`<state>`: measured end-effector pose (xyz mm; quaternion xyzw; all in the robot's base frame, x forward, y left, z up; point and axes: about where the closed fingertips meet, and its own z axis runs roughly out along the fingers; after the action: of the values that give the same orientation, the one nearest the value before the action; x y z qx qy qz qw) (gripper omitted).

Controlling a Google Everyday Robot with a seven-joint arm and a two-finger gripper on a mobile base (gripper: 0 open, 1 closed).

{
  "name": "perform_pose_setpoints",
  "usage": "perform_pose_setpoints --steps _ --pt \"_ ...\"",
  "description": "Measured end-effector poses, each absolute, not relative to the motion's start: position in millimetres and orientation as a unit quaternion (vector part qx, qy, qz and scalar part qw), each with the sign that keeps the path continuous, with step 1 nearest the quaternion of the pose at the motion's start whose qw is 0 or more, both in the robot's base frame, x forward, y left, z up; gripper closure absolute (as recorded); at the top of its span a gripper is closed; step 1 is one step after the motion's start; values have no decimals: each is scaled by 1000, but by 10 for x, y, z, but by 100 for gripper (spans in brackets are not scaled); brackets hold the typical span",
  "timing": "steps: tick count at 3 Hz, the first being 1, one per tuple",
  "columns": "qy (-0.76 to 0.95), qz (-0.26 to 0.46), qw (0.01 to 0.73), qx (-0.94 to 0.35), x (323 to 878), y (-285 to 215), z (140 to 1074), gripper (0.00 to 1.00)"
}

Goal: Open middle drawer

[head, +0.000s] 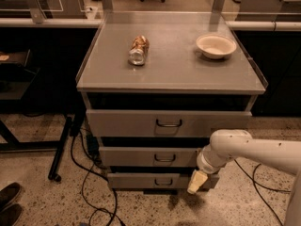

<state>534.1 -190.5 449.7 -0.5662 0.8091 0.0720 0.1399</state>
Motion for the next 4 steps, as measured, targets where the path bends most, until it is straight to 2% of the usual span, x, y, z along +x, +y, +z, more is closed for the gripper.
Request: perform_pose_setpoints --steps 2,4 --pt "807 75 155 -565 5374 -1829 4439 0" --pt "795 75 181 -574 5662 -1654 4365 0"
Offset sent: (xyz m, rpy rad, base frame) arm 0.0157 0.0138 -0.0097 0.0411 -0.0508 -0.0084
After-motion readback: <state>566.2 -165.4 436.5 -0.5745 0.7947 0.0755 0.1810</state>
